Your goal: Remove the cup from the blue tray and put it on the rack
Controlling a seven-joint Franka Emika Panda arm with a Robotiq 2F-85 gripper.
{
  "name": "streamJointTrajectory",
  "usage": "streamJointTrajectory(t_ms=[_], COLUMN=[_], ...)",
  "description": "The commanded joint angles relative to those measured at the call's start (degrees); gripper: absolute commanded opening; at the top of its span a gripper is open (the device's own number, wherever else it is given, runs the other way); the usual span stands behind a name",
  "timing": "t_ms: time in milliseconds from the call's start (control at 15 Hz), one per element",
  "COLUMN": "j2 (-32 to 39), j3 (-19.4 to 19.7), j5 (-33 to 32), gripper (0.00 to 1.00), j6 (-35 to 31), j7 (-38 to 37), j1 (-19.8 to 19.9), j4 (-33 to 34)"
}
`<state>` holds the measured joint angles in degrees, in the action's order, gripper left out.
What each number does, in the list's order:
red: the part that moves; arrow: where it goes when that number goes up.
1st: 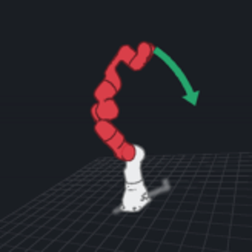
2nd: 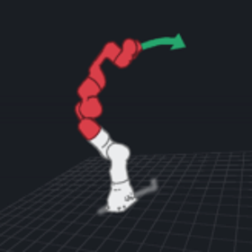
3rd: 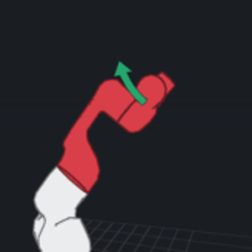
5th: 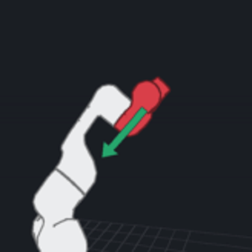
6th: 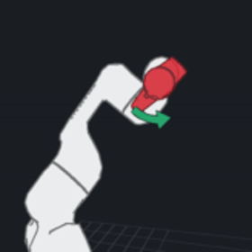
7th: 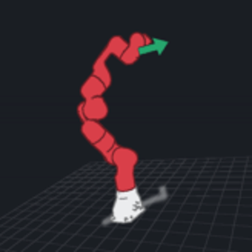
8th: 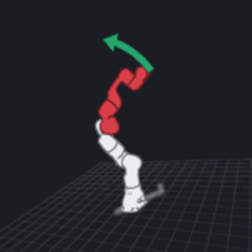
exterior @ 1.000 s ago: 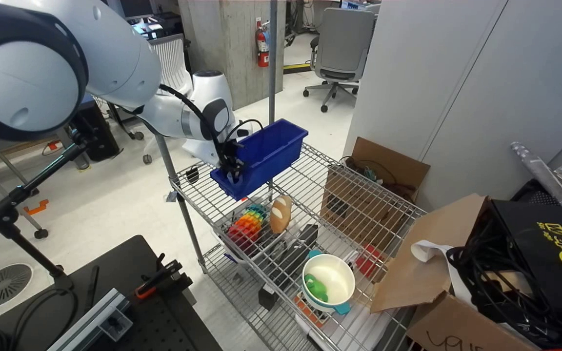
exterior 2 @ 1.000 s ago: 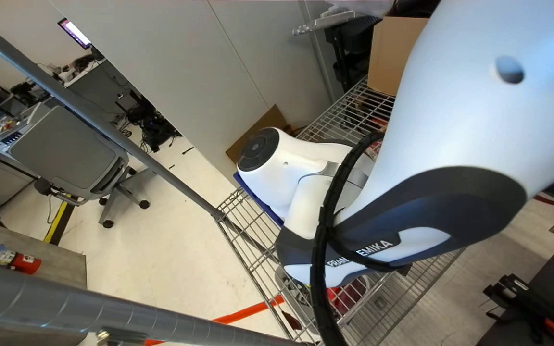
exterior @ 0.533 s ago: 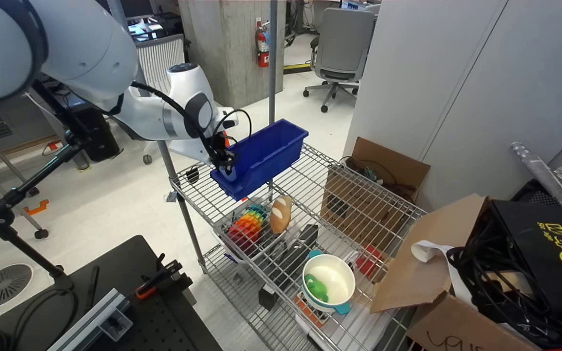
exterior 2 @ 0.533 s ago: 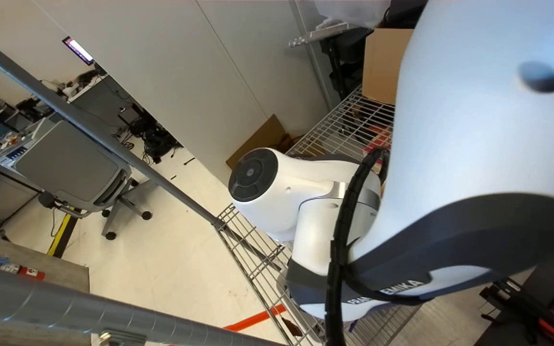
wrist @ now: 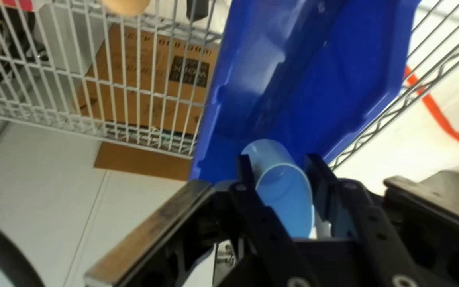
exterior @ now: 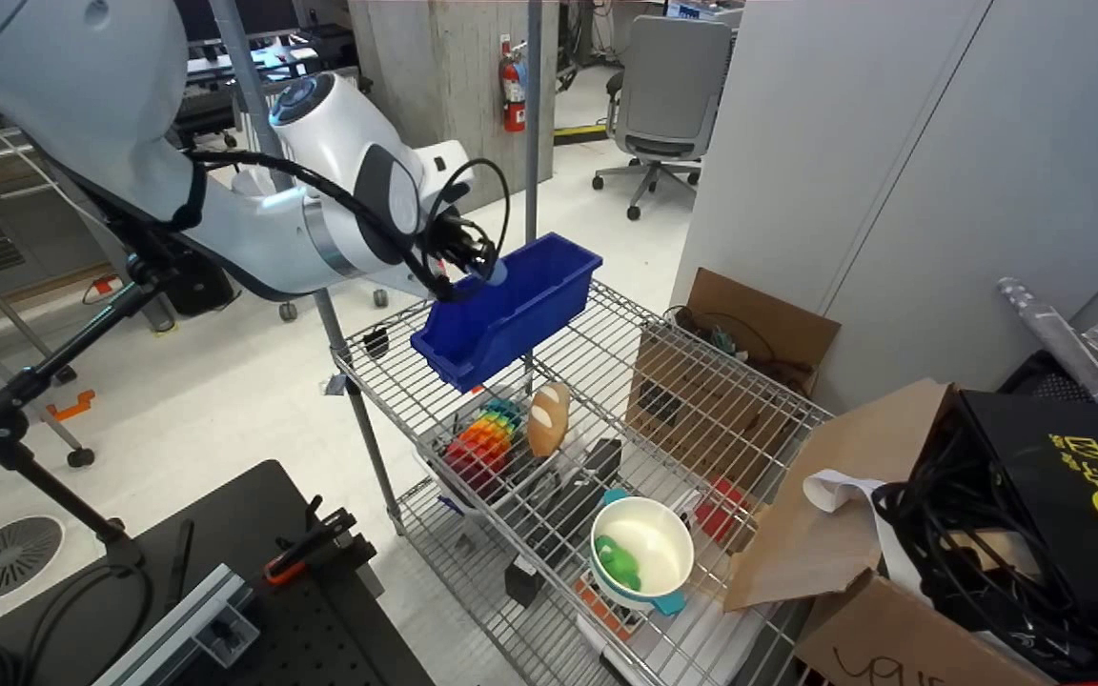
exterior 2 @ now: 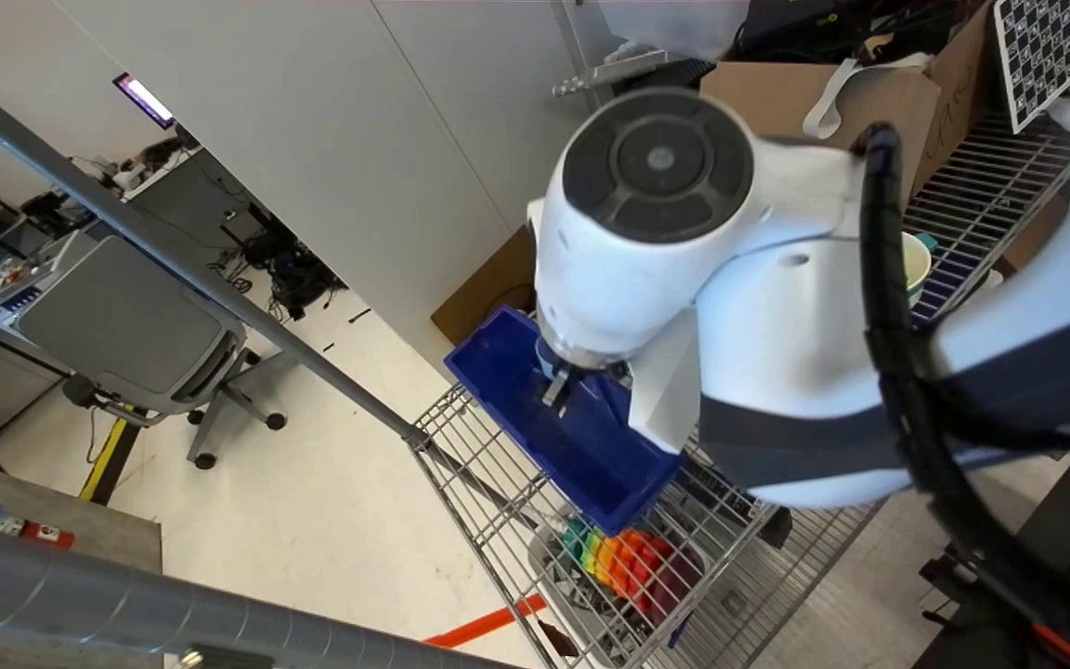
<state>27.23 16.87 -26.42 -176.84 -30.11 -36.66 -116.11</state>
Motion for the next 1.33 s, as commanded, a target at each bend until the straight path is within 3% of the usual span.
streamJointTrajectory(t_ms=[0,133,200,400,733,1267], j2=[-3.5,-3.4,-1.9,3.8,11.7,28.0], j3=[6.9,2.1,-2.8,-9.3,-12.3,-14.6], j5=[-0.2,4.4,9.0,19.1,25.0,30.9], gripper=[0.12,0.12,0.12,0.12,0.12,0.12], j6=[-1.0,5.5,12.0,26.4,48.2,68.8], j7=[-4.0,-0.9,2.1,7.7,5.2,4.3], j1=[-2.1,3.7,8.5,16.9,24.2,30.3], j4=[0.6,4.6,8.6,20.2,37.0,60.6])
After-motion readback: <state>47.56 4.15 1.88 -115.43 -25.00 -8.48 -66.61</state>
